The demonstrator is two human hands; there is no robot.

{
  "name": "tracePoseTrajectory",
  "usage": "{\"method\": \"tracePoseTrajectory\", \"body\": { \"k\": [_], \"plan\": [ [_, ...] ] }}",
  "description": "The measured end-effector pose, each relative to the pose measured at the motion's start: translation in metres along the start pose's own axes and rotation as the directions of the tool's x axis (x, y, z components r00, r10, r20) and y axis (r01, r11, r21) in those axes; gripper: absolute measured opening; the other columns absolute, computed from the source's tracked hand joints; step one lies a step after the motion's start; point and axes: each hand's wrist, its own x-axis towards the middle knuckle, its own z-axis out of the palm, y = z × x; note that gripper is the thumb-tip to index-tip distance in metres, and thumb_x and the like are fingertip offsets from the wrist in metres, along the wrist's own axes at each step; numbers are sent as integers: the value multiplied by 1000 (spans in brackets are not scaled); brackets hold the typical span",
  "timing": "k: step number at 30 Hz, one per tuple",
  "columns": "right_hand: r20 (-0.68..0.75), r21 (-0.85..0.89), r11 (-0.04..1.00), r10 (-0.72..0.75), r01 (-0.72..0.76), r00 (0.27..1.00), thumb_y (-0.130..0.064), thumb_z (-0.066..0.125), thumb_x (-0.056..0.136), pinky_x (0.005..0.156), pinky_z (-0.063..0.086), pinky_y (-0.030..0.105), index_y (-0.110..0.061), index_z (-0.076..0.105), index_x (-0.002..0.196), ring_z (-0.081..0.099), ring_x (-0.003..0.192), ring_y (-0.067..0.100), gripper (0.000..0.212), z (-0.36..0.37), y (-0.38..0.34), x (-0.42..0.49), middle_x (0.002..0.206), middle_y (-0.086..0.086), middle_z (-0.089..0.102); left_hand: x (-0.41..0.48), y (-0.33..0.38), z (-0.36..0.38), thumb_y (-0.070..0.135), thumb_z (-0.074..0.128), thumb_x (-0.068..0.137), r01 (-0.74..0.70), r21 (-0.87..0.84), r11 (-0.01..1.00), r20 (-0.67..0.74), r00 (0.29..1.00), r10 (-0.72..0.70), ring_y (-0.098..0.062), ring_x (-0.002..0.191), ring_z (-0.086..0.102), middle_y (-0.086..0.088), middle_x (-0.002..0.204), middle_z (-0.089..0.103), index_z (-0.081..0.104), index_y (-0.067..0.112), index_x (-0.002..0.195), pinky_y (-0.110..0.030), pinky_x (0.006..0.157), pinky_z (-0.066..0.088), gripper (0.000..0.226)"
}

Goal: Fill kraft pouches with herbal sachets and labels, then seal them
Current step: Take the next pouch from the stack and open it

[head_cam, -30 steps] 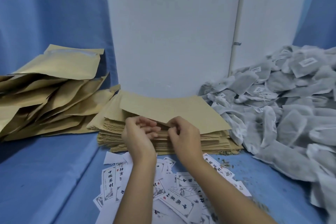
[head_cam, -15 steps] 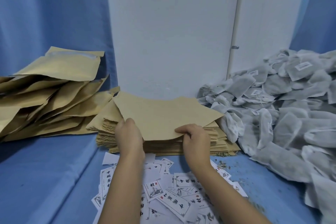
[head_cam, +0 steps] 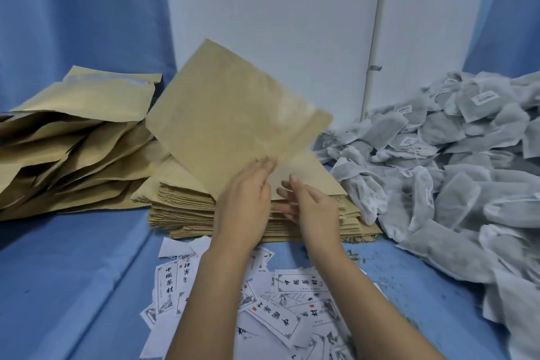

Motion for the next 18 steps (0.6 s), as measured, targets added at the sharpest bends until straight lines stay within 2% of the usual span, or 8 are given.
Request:
{"method": "tracePoseTrajectory", "body": {
  "k": [2,4,7,9,12,18],
  "plan": [
    [82,201,975,82,-97,993,-22,55,95,69,59,27,-8,69,92,72,78,20,20,3,-4,0,100,11,73,-2,-2,5,9,39,97,41,96,995,132,990,-54,-8,138,32,7,148,40,45,25,140,-28,113,25,47],
    [146,321,929,146,-187,978,-14,52,95,69,59,27,-1,66,99,70,84,20,20,5,-3,-1,106,20,68,-5,-2,8,17,40,98,80,114,990,209,973,-102,-13,131,43,6,142,49,49,28,137,-32,106,34,42],
    [204,386,888,184,-251,962,-7,47,96,69,58,25,2,62,100,68,83,20,18,5,1,-3,101,20,67,-8,-1,11,30,41,98,134,117,984,245,956,-160,-20,112,57,5,124,64,57,33,127,-34,90,45,34],
    [203,393,882,191,-258,960,-3,45,96,66,58,26,2,60,95,69,81,22,16,2,3,-4,95,20,66,-8,-2,14,31,40,98,164,119,979,258,947,-189,-18,113,56,5,124,63,58,32,126,-32,91,45,33],
    [183,425,865,206,-266,961,-2,46,95,62,58,26,2,61,92,72,77,22,16,-1,4,-4,90,17,68,-7,-5,16,30,42,98,248,20,969,256,935,-245,-15,119,53,8,128,61,60,32,126,-31,99,41,33],
    [195,477,828,225,-293,955,3,45,94,61,57,26,0,59,89,71,72,22,14,-1,3,-4,94,20,66,-2,-5,20,21,47,97,419,-197,886,231,899,-373,-14,119,52,2,129,60,58,23,127,-27,98,37,32]
  ]
}}
